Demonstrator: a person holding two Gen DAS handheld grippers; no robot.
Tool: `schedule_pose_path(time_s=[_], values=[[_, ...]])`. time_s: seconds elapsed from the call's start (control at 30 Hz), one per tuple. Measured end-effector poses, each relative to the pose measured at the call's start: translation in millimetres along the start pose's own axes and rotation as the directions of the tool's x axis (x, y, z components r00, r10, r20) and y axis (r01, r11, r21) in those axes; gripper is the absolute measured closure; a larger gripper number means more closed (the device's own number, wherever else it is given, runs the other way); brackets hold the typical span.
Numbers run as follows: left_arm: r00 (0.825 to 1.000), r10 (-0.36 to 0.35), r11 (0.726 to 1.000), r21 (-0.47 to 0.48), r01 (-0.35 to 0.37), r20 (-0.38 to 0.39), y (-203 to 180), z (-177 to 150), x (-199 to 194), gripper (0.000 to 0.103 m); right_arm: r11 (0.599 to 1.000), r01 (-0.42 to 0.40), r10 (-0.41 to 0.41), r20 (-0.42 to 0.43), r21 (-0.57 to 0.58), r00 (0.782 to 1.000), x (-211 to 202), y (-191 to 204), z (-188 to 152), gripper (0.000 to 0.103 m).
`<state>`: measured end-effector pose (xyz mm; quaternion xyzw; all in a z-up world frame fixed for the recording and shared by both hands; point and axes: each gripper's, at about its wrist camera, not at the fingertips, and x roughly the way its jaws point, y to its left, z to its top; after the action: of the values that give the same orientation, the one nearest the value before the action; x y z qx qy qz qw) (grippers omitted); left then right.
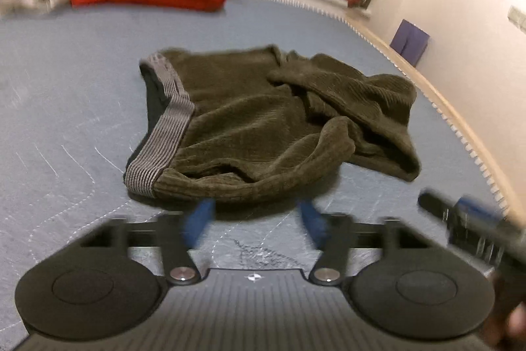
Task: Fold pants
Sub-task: 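Grasp the grey waistband with the left gripper while the right gripper grasps a pant leg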
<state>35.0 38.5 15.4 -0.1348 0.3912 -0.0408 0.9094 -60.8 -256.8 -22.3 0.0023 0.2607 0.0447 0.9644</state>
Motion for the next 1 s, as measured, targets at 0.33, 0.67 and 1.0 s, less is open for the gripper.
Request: schedule_pose_path(time_s=[0.33,0.67,1.0], values=[[0.989,0.028,0.994,0.100,-0.043,0.144,64,61,50,0.076,0.976,-0.161,0.163,-0.001,0.145,0.987,6,-9,7,0.046],[1.000,-0.018,0.979,-0.205,0.021,0.013,130,77,107,0.038,0.943,-0.251,0.293,-0.185,0.218,0.938,100,17,71,0.025],[0.998,-0.019,0.993,-0.118,0.012,-0.064,127,65,154,0.022,0.932,-0.171,0.271,-0.297,0.321,0.915,172,24,41,0.026]])
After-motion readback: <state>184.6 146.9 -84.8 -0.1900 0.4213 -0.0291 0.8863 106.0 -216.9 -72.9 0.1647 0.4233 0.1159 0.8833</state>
